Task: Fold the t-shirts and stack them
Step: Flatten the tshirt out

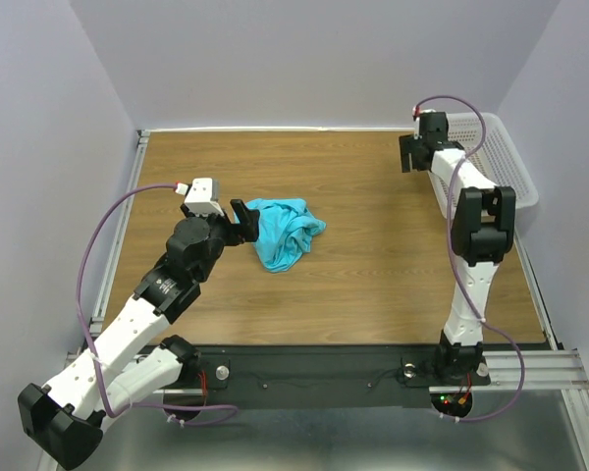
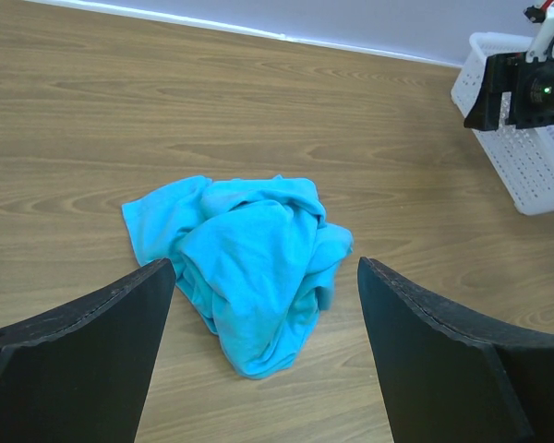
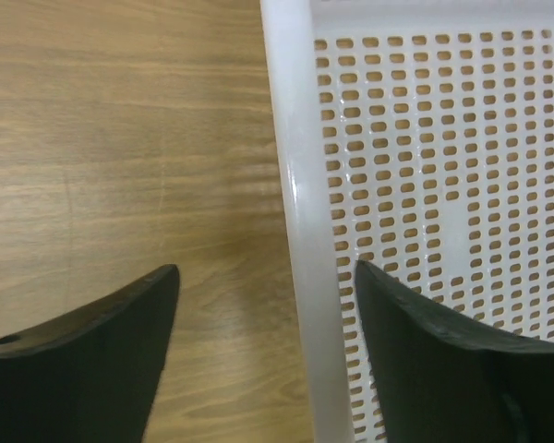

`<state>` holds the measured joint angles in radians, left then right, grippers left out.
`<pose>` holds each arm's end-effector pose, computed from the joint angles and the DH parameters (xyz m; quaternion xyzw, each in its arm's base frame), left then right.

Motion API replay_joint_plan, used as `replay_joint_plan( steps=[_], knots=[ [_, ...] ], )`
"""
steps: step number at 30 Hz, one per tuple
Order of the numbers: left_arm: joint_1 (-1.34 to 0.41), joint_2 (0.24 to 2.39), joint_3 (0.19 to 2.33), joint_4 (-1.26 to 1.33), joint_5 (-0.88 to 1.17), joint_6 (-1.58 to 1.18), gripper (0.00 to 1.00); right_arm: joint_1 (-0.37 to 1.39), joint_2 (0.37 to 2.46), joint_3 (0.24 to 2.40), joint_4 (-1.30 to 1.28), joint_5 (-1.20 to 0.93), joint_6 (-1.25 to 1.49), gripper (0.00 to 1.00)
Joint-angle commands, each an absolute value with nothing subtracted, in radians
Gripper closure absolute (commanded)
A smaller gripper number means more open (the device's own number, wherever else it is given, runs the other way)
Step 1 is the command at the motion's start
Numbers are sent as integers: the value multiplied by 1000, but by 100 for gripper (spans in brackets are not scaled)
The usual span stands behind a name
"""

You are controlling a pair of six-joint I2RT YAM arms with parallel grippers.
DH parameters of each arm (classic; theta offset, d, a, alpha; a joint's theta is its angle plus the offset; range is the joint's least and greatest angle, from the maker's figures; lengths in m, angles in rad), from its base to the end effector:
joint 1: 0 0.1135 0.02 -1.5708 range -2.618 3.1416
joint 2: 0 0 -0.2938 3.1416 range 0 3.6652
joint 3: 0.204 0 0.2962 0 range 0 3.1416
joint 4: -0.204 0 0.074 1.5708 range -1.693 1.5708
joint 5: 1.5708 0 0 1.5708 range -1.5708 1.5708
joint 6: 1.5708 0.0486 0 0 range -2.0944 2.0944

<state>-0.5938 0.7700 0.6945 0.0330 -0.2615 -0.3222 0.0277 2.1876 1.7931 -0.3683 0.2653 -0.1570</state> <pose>0.1924 -0.1147 0.3508 0.0075 0.7214 -0.2189 0.6569 0.5683 0.0030 0.2135 -0.0323 0.9123 -0.1465 0.3810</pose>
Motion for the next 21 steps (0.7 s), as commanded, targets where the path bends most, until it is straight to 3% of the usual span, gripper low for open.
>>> replay_joint_plan(
  steps=[1,5,7,15,21],
  knots=[
    [-591,767,683,71,-242,-337,8,21,2025,1812,-344,195,-147,14],
    [-588,793,663,86,-203,-362,7,25,1909,1738,-357,54,-176,0],
    [-584,816,641,106,-157,-374,7,31,1821,1686,-373,-62,-263,0],
    [-565,988,612,155,-5,-420,9,38,1514,1300,-400,-936,-489,0],
    [-558,1120,627,170,69,-475,18,118,1460,1155,-402,-991,-486,2]
  ],
)
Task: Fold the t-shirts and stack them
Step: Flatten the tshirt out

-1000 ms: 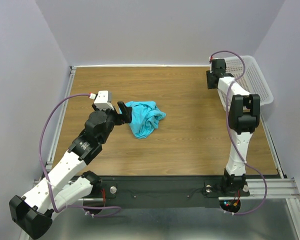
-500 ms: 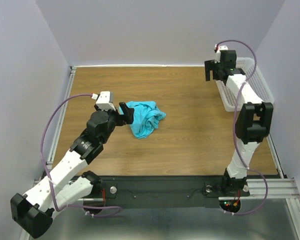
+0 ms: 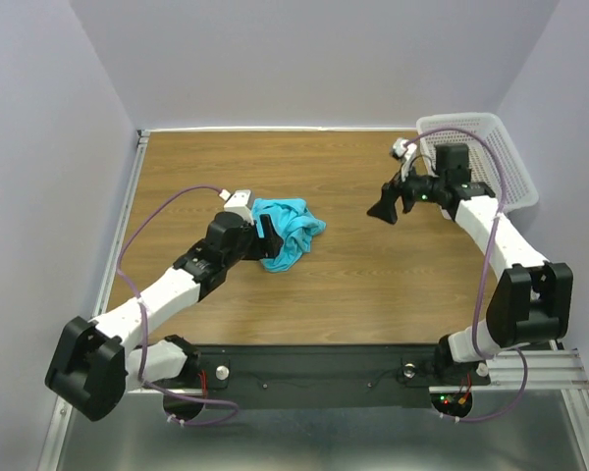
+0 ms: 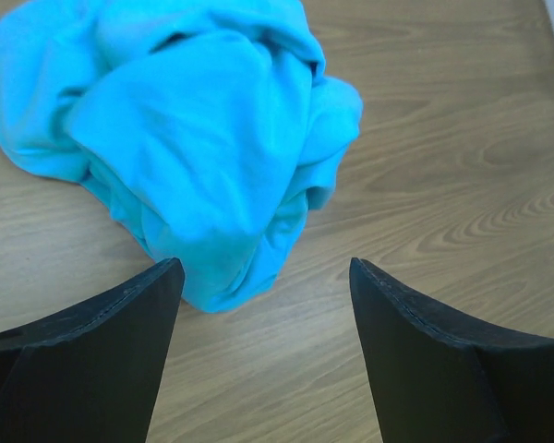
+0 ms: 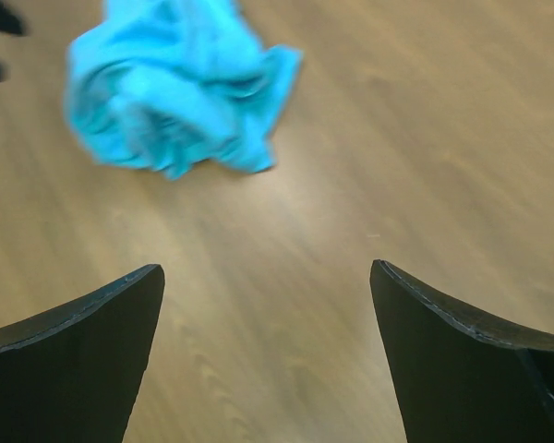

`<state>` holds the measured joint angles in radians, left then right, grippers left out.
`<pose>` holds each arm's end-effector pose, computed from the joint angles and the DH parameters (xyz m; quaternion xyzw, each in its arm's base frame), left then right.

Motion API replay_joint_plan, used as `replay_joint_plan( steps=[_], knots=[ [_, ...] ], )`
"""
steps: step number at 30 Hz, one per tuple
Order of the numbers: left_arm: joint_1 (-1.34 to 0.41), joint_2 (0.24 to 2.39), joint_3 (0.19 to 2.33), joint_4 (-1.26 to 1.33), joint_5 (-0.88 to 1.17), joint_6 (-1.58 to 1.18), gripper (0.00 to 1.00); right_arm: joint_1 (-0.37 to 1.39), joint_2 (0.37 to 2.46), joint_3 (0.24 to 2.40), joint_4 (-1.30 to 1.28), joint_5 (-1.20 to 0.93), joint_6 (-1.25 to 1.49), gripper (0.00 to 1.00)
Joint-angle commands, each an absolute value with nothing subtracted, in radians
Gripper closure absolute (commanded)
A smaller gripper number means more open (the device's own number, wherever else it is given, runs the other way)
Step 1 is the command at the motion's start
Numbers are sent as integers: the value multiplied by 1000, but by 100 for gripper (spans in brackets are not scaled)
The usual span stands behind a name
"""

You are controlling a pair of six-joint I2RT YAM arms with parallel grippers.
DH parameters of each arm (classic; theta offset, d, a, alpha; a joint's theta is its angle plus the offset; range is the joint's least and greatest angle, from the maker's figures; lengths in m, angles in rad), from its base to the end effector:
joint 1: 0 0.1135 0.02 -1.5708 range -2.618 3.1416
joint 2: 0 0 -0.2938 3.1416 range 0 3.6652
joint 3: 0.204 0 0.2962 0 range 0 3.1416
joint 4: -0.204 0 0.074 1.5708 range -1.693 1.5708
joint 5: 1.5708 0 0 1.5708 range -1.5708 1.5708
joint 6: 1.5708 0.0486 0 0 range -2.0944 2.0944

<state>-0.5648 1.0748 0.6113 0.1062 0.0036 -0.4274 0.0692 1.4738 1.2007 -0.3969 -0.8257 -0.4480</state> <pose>0.2375 -0.1507 0.2530 0.0574 0.8195 -0.2727 0.5008 0.3675 0.0613 0.3191 -0.3797 0.7526 0.2797 0.4596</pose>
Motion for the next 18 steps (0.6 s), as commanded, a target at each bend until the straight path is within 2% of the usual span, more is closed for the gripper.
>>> replay_joint_plan(
  steps=[1,5,18],
  knots=[
    [-560,1132,626,176,71,-485,20,132,1463,1151,-403,-980,-483,2],
    [-560,1195,618,175,46,-525,24,192,1499,1150,-406,-936,-480,4],
    [-560,1285,635,156,-107,-500,28,345,1660,1281,-420,-839,-488,6]
  ],
)
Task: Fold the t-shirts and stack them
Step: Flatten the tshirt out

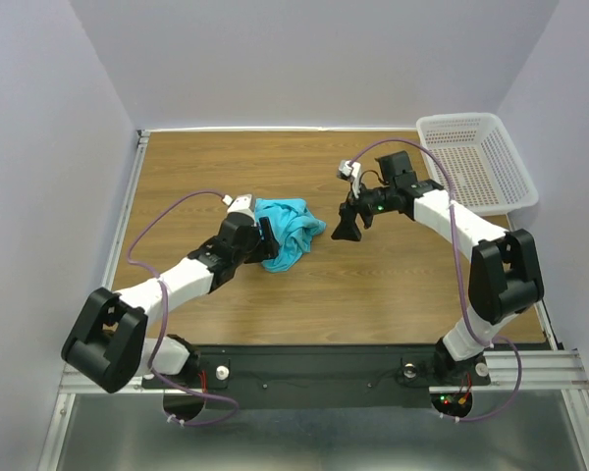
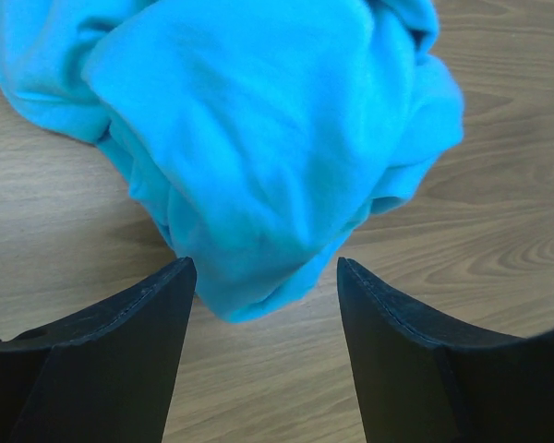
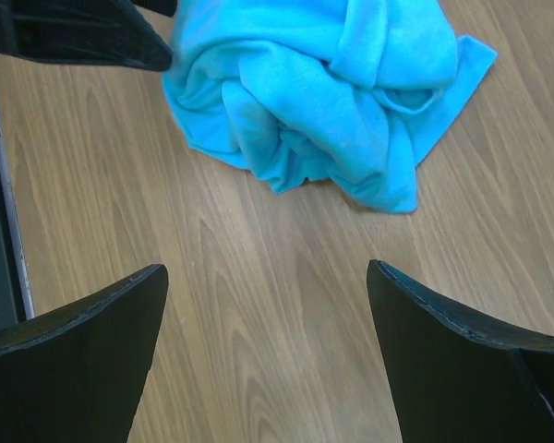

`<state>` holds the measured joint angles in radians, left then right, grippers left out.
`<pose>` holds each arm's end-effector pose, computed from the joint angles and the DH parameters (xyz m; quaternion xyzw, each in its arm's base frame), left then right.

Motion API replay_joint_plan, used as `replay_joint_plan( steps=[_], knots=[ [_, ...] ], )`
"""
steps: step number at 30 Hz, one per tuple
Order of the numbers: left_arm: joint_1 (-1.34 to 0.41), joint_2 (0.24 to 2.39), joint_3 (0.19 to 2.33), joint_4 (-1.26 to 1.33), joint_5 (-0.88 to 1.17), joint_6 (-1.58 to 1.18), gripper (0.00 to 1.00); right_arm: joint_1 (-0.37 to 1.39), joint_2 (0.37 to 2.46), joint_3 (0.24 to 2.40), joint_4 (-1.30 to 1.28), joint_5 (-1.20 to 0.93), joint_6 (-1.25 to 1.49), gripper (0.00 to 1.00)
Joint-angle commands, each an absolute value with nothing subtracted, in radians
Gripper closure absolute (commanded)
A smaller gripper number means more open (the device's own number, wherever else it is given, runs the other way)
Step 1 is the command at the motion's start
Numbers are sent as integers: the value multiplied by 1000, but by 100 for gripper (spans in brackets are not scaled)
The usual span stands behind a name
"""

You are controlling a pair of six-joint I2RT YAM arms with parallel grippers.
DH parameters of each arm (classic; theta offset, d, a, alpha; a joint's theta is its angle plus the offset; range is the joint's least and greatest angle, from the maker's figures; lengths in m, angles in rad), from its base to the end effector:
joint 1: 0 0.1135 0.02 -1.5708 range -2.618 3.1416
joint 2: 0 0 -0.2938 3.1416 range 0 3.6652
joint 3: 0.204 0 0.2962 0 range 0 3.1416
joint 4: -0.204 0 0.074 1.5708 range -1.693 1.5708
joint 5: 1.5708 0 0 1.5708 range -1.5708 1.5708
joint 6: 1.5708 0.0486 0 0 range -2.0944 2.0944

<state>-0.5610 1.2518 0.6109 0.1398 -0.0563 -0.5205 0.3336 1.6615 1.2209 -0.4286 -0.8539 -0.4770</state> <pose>0.2586 -0.1593 0.2083 0.0031 0.8601 -0.2415 0.4493 0.3687 0.1666 0.2558 -0.4678 0.7294 0.3655 0.3399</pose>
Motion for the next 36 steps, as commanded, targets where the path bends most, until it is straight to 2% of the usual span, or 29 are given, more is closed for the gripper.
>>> replay_joint_plan(
  steps=[1,3,6,7,8,9,10,19,29,36],
  knots=[
    [-558,1308,643,156,-110,-496,29,347,1658,1281,-420,-831,-489,6],
    [-558,1321,649,170,-117,-489,32,347,1654,1276,-422,-824,-491,6],
    [-558,1331,661,192,-101,-473,57,347,1651,1266,-423,-813,-491,6],
    [-558,1328,672,196,-91,-465,76,347,1649,1262,-423,-811,-492,6],
    [-558,1321,676,208,-59,-447,89,348,1651,1259,-422,-811,-497,6],
    [-560,1295,681,216,-39,-434,98,351,1652,1259,-422,-811,-499,6],
    [-560,1275,692,222,-19,-425,100,353,1654,1259,-423,-811,-503,7],
    [-555,1060,862,83,8,-359,100,368,1692,1338,-426,-841,-560,6],
    [-552,1003,1014,29,26,-374,100,402,1759,1443,-423,-815,-499,9],
    [-551,1009,1100,3,37,-351,100,466,1815,1500,-417,-893,-384,12]
  ],
)
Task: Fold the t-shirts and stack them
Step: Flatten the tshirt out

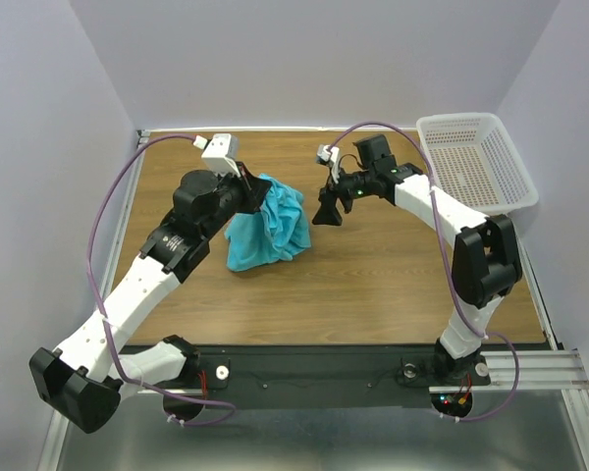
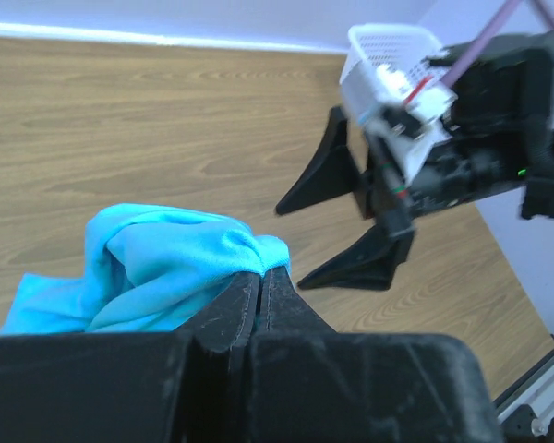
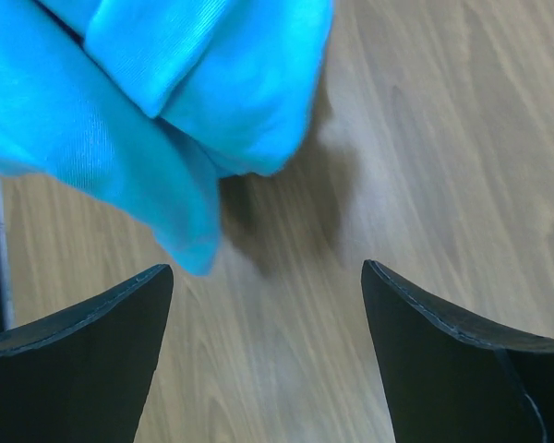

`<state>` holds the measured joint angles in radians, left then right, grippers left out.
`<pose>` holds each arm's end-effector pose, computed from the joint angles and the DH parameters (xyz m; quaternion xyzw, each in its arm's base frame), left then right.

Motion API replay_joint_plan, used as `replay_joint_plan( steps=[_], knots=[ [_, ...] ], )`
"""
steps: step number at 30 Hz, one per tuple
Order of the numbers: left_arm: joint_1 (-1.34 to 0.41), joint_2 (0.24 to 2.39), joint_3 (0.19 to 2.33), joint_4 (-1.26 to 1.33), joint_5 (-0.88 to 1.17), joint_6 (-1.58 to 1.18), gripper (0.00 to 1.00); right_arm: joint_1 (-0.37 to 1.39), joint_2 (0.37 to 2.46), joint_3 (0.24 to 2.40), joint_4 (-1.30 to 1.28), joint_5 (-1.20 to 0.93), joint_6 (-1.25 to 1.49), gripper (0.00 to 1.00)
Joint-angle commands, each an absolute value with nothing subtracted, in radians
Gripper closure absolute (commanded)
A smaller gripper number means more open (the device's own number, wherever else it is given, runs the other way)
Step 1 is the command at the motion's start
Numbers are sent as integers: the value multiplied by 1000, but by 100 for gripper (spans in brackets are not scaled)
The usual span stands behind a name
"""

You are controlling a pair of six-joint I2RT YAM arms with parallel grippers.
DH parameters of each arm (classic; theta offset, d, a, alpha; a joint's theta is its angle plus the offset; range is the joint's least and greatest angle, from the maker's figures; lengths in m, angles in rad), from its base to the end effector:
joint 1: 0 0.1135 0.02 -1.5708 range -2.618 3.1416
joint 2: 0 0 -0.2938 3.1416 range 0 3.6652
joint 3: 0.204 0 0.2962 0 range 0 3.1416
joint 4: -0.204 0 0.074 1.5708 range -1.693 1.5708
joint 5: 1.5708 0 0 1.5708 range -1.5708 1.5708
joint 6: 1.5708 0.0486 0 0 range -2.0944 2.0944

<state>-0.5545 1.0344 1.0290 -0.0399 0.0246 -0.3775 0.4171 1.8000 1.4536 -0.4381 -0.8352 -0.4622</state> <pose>0.2397 -0.1499 0.4189 0.0724 0.7193 -0.3184 0.6132 0.4018 0.2174 0.2823 -0.5000 0.6979 0.3666 0.3585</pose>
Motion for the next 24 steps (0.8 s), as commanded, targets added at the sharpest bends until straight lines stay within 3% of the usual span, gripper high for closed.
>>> replay_joint_plan(
  steps=[1,6,8,10,11,13,24],
  knots=[
    [-551,1009,1104,2,32,-347,100,485,1821,1497,-417,-899,-371,13],
    [-549,1017,1095,2,46,-353,100,505,1835,1488,-393,-874,-292,22],
    [-551,1022,1085,3,48,-353,100,505,1825,1465,-388,-870,-278,37],
    [-551,1023,1075,14,54,-354,100,505,1801,1447,-380,-809,-273,58],
    [-551,1025,1069,20,58,-356,100,505,1789,1433,-379,-764,-261,78],
    [-551,1034,1057,28,67,-360,100,497,1740,1410,-379,-586,-249,100],
    [-561,1268,996,277,270,-500,100,361,1453,1114,-387,-414,-213,99]
  ],
)
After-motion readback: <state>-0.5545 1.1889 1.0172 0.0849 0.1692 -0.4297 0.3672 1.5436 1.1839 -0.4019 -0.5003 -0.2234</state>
